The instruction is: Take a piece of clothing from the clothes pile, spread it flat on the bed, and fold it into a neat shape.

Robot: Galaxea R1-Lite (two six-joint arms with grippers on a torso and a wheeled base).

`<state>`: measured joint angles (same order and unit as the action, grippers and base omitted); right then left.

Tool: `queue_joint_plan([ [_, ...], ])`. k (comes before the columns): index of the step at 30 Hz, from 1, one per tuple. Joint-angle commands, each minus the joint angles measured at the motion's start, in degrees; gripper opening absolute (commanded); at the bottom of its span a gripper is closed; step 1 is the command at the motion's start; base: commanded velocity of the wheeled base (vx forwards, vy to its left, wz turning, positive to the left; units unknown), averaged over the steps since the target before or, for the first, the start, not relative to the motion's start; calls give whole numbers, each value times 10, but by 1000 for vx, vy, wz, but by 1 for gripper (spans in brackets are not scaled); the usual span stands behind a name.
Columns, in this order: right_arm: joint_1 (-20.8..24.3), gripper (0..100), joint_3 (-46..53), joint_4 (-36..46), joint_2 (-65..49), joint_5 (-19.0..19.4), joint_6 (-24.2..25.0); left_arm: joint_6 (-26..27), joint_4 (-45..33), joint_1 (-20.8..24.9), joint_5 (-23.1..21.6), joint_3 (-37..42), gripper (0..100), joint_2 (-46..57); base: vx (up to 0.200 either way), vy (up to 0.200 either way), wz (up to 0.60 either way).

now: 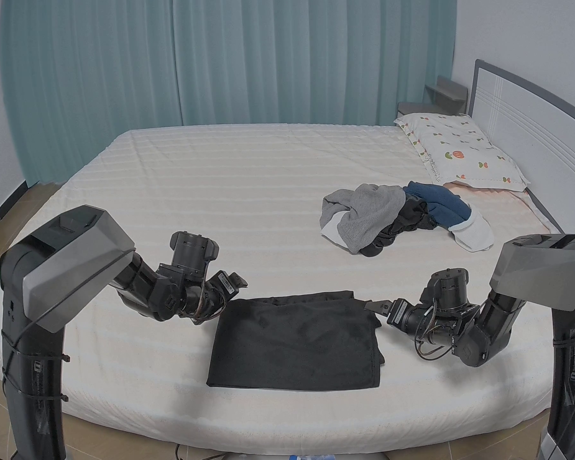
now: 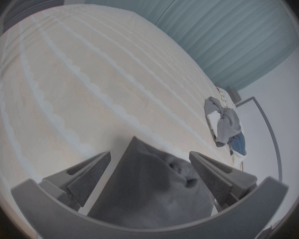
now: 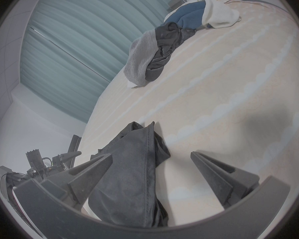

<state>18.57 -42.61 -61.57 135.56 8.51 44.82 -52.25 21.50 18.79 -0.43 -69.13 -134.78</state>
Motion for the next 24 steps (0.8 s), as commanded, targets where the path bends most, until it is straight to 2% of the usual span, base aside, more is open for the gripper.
queue_joint_plan([
  [1, 8, 100, -36, 16, 19, -4, 1, 1, 0, 8, 26, -44, 100, -55, 0, 0, 0],
  [2, 8, 100, -45, 20, 25, -8, 1, 1, 0, 10, 41, -51, 100, -65, 0, 0, 0],
  [6, 8, 100, -61, 21, 32, -12, 1, 1, 0, 12, 49, -54, 100, -69, 0, 0, 0],
  [7, 8, 100, -63, 21, 34, -14, 1, 1, 0, 12, 50, -54, 0, -69, 0, 0, 0],
  [12, 11, 100, -87, 21, 49, -16, 1, 0, -1, 13, 59, -52, 0, -69, 0, 0, 0],
  [18, 12, 100, -128, 39, 64, -20, 0, -5, -1, 6, 108, -52, 0, -69, 0, 0, 0],
  [24, 16, 100, -185, 71, 81, -44, -1, -6, -1, 6, 109, -52, 0, -67, 0, 0, 0],
])
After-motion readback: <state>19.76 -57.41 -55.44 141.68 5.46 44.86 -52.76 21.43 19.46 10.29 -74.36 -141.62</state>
